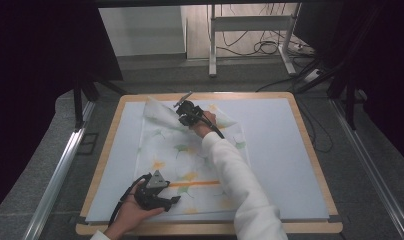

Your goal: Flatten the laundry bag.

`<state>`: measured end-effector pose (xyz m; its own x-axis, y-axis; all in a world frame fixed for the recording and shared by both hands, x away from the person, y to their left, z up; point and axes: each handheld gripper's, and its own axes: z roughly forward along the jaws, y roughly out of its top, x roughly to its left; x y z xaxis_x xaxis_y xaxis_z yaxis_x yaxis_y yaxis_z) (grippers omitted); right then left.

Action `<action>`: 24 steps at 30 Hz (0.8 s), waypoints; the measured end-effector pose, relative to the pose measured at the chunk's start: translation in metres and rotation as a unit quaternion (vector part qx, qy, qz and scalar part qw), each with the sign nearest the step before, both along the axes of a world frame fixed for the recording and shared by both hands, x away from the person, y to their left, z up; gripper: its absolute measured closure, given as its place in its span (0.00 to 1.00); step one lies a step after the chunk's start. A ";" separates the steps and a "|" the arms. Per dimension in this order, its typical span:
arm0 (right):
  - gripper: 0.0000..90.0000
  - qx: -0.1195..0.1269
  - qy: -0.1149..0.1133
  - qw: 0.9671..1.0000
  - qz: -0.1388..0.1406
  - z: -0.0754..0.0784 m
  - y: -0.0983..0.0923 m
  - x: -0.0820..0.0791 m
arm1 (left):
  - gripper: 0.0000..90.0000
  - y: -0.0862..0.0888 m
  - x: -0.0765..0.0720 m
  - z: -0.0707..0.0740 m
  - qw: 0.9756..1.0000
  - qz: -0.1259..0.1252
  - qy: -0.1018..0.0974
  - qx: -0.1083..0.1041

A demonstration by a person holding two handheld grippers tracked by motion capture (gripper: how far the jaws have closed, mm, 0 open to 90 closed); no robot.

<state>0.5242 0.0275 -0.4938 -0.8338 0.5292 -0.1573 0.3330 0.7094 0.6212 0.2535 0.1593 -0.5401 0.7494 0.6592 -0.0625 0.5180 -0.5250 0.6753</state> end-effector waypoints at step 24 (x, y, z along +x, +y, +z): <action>0.59 0.063 -0.054 0.996 -0.024 0.042 -0.049 -0.040 | 0.36 -0.002 0.000 0.000 1.000 -0.002 -0.001 0.004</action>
